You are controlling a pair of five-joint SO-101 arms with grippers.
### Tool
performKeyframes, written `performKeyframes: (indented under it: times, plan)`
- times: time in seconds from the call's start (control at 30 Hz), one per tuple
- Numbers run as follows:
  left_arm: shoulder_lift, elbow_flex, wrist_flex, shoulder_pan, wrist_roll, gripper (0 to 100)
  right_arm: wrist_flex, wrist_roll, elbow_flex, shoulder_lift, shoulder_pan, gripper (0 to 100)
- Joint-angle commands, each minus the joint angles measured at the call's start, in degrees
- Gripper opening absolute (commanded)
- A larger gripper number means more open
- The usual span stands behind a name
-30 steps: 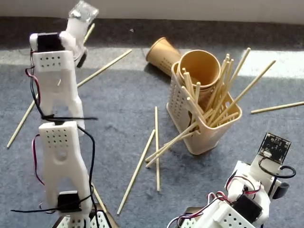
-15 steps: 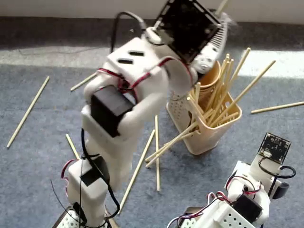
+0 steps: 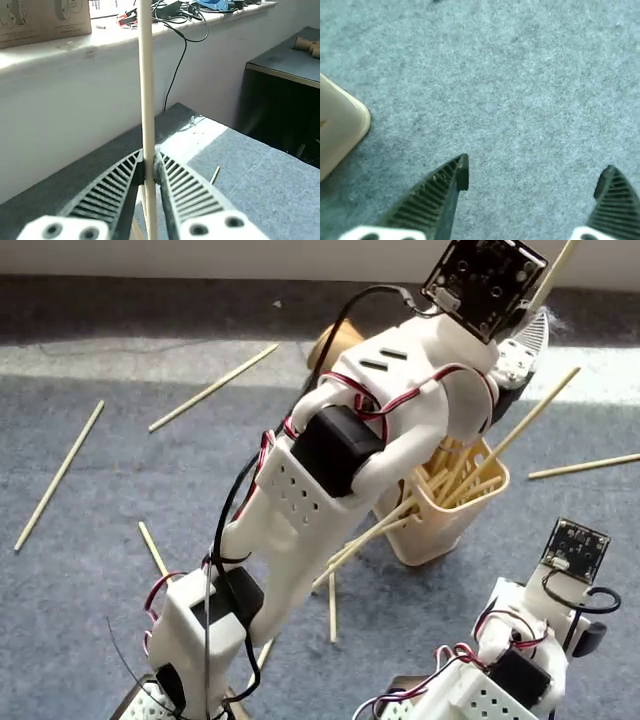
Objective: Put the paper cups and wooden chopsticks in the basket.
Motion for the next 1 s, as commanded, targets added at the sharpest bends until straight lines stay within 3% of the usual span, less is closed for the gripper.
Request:
performKeyframes:
  times: [0.0, 0.17, 0.37, 0.53, 0.7, 0.8, 0.87, 0.97]
  plan:
    - [-0.4, -0.1, 1.9, 0.3, 4.0, 3, -0.2, 0.5, -0.2, -0.5, -1.0, 38.2]
    - [-0.7, -0.2, 6.6, 0.0, 8.7, 18, -0.2, 0.5, -0.2, -0.5, -1.0, 38.2]
    - [-0.9, -0.2, 8.0, -2.9, 8.8, 19, -0.2, 0.5, -0.2, -0.5, -0.9, 38.2]
    - [-5.1, -0.3, 9.4, -13.1, 8.8, 19, -0.2, 0.5, -0.2, -0.5, -0.7, 38.2]
    - [-11.1, 0.2, 26.5, -26.6, 8.5, 19, -0.2, 0.5, -0.2, -0.5, -0.7, 38.2]
    - [-9.0, 5.2, 37.9, -31.1, -2.2, 19, -0.2, 0.5, -0.2, -0.5, -0.7, 38.2]
    - [-8.1, 16.9, 37.2, -32.6, -13.4, 19, -0.2, 0.5, -0.2, -0.5, -0.6, 38.2]
    - [-8.4, 34.5, 36.7, -30.9, -23.6, 19, -0.2, 0.5, -0.2, -0.5, -0.6, 38.2]
